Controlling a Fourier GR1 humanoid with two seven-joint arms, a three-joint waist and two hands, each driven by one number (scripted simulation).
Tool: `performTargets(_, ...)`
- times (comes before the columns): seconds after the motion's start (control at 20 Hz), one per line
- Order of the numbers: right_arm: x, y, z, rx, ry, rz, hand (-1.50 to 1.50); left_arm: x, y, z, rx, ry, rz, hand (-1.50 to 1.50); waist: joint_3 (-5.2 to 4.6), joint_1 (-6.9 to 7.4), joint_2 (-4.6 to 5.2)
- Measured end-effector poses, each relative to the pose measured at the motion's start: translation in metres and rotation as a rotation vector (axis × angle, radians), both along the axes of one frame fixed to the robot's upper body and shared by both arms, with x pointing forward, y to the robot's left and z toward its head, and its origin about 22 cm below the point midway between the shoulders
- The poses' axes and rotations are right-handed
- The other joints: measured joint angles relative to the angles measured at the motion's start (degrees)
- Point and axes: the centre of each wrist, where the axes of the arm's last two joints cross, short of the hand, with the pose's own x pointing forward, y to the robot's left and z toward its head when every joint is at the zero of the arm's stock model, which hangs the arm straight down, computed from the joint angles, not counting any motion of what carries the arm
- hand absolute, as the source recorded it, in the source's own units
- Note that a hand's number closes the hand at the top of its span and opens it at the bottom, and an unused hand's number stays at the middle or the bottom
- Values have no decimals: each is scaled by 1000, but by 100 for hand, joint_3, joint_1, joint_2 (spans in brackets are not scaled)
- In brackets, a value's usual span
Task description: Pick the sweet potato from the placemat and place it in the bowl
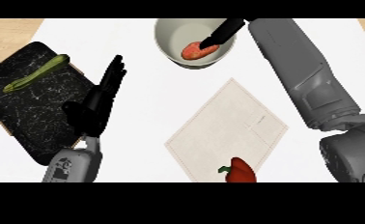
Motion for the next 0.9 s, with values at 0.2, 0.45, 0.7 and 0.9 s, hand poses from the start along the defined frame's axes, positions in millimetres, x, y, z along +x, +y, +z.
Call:
performTargets(0.2,4,-35,11,67,69,0,-150,-1,-2,1,1,-3,-1,0,2,10,13)
performTargets(0.45,4,-68,9,103,143,30,-150,-1,-1,-1,2,-4,-3,0,4,25,28)
performTargets(0.7,1,-93,5,98,180,29,-150,-1,-3,1,4,-11,-4,0,8,56,46)
performTargets(0.9,-1,-107,2,75,187,21,-150,1,-5,4,6,-13,-1,0,11,59,51)
